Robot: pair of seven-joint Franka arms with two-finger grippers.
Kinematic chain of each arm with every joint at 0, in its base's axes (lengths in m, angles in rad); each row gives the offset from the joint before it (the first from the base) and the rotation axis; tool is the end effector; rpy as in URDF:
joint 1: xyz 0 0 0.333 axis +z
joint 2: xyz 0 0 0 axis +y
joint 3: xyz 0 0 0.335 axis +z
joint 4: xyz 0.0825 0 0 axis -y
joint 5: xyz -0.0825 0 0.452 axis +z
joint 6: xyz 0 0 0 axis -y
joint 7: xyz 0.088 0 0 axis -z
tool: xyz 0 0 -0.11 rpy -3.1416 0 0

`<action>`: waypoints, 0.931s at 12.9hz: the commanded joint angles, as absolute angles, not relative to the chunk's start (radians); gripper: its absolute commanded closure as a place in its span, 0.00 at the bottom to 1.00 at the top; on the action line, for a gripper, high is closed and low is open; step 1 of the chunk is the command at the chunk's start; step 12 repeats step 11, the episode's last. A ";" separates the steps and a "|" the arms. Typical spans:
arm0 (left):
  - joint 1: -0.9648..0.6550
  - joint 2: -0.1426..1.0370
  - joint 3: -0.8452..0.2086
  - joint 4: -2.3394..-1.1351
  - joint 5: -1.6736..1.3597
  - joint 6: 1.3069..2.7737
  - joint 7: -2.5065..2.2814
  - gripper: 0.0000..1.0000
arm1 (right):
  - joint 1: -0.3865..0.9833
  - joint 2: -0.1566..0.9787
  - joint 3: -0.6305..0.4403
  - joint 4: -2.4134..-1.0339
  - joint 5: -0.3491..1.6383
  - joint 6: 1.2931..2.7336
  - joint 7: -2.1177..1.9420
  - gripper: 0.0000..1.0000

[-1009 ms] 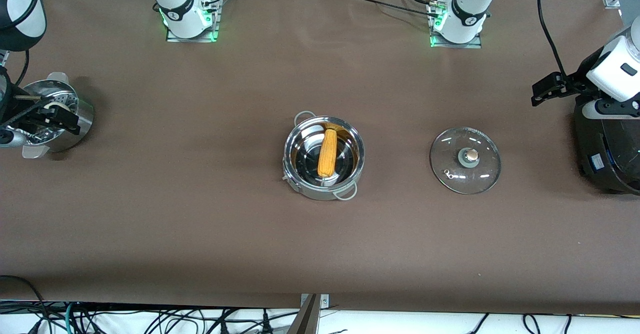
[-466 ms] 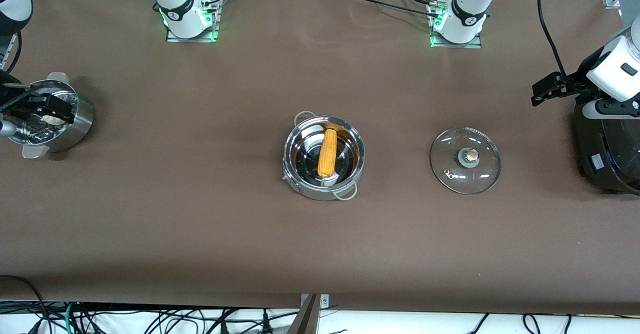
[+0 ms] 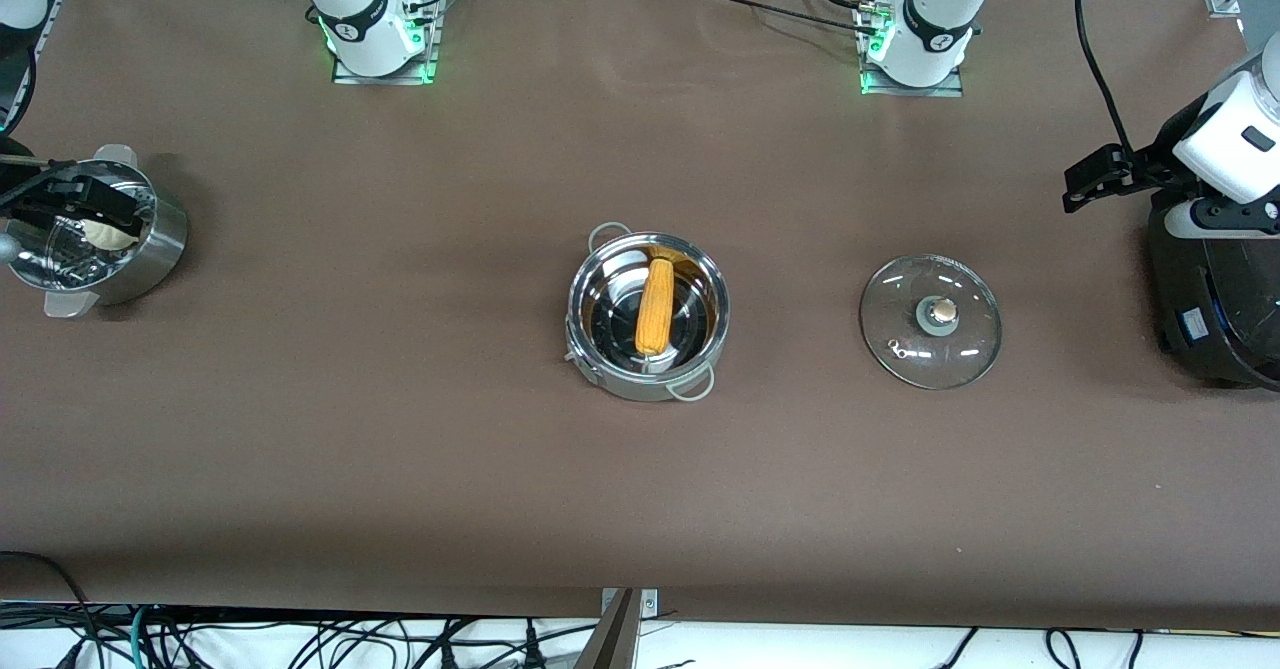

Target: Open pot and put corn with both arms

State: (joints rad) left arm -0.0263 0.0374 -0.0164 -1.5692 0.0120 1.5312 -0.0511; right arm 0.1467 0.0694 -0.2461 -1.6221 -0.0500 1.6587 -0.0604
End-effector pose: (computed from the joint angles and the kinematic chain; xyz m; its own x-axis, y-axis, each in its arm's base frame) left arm 0.6286 -0.0253 0.6146 0.9972 0.0090 -0.0746 0.0078 -0.9999 -0.0152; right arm 0.6448 -0.0649 0.5776 0.9988 -0.0346 -0.0348 -0.0323 -0.9974 0.0645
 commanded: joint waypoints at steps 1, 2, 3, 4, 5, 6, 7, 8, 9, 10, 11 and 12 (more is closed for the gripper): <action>-0.028 0.052 -0.017 -1.536 0.026 1.514 -0.028 0.00 | 0.137 0.054 -0.235 -1.632 -0.054 1.643 -0.049 0.00; -0.026 0.052 -0.017 -1.536 0.026 1.514 -0.028 0.00 | 0.137 0.073 -0.238 -1.623 -0.032 1.644 -0.055 0.00; -0.028 0.052 -0.015 -1.536 0.026 1.514 -0.028 0.00 | 0.137 0.078 -0.239 -1.620 0.007 1.652 -0.058 0.00; -0.026 0.052 -0.017 -1.536 0.026 1.514 -0.028 0.00 | 0.135 0.078 -0.239 -1.618 0.018 1.652 -0.064 0.00; -0.028 0.052 -0.017 -1.536 0.026 1.514 -0.028 0.00 | 0.137 0.078 -0.238 -1.617 0.012 1.652 -0.066 0.00; -0.026 0.052 -0.017 -1.536 0.026 1.513 -0.028 0.00 | 0.137 0.078 -0.238 -1.617 0.009 1.649 -0.067 0.00; -0.026 0.052 -0.015 -1.537 0.026 1.511 -0.028 0.00 | 0.137 0.078 -0.238 -1.617 0.008 1.649 -0.067 0.00; -0.026 0.052 -0.017 -1.536 0.026 1.511 -0.028 0.00 | 0.137 0.080 -0.238 -1.618 0.008 1.651 -0.066 0.00; -0.026 0.052 -0.017 -1.536 0.026 1.511 -0.029 0.00 | 0.137 0.080 -0.238 -1.618 0.006 1.649 -0.066 0.00; -0.026 0.052 -0.017 -1.536 0.026 1.511 -0.028 0.00 | 0.137 0.083 -0.238 -1.617 0.008 1.648 -0.066 0.00; -0.026 0.052 -0.017 -1.537 0.026 1.511 -0.028 0.00 | 0.137 0.083 -0.238 -1.617 0.006 1.651 -0.066 0.00; -0.026 0.052 -0.017 -1.537 0.026 1.511 -0.028 0.00 | 0.137 0.083 -0.238 -1.617 0.006 1.651 -0.066 0.00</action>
